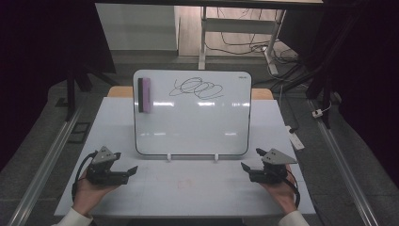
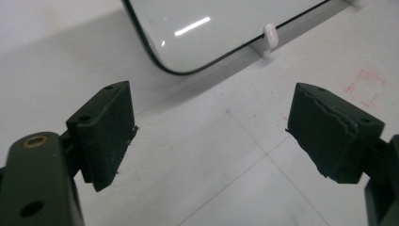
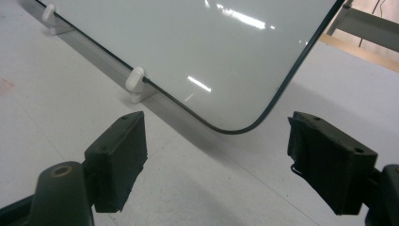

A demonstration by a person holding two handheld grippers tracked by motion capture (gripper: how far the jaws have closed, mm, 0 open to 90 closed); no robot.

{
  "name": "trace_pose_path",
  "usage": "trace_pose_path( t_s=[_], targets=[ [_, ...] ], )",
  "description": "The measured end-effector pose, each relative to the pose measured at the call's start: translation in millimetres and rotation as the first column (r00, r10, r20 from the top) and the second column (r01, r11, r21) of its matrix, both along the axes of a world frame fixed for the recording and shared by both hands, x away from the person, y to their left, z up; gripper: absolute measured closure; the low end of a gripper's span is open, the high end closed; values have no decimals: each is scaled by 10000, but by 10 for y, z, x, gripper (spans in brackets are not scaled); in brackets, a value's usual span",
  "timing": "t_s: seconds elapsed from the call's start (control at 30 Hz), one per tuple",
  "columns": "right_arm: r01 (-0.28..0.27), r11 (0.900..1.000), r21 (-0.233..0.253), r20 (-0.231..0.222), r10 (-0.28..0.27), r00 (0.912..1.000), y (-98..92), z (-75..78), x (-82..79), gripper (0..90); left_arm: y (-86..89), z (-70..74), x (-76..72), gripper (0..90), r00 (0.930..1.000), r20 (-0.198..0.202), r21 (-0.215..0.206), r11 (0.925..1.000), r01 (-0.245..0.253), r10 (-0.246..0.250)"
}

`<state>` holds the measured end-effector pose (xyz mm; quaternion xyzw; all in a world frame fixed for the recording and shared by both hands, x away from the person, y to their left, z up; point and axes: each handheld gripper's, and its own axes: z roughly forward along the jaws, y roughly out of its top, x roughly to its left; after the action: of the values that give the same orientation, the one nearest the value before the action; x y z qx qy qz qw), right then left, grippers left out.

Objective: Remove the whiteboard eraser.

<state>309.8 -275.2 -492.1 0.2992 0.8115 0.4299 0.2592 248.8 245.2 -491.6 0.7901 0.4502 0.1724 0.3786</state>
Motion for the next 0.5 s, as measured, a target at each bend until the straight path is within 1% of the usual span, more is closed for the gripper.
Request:
trace_pose_path(
  t_s=[0.03,0.23,0.3,0.5],
  targets=[
    [-5,10000,6,7,5,10000,2,3,-2,201,-24,35,13,163,10000,65,28,10000,44,-45],
    [-31,10000,14,52,31,10000,12,14,-11,204,-85,111,58,165,9998,129,20,9999,149,-149],
    [-5,10000,34,79,5,10000,13,21,-15,206,-124,162,98,166,9996,188,33,9998,188,-189],
    [10,10000,69,63,-11,10000,6,17,-12,210,-165,228,144,167,9995,241,60,9998,201,-203]
  ],
)
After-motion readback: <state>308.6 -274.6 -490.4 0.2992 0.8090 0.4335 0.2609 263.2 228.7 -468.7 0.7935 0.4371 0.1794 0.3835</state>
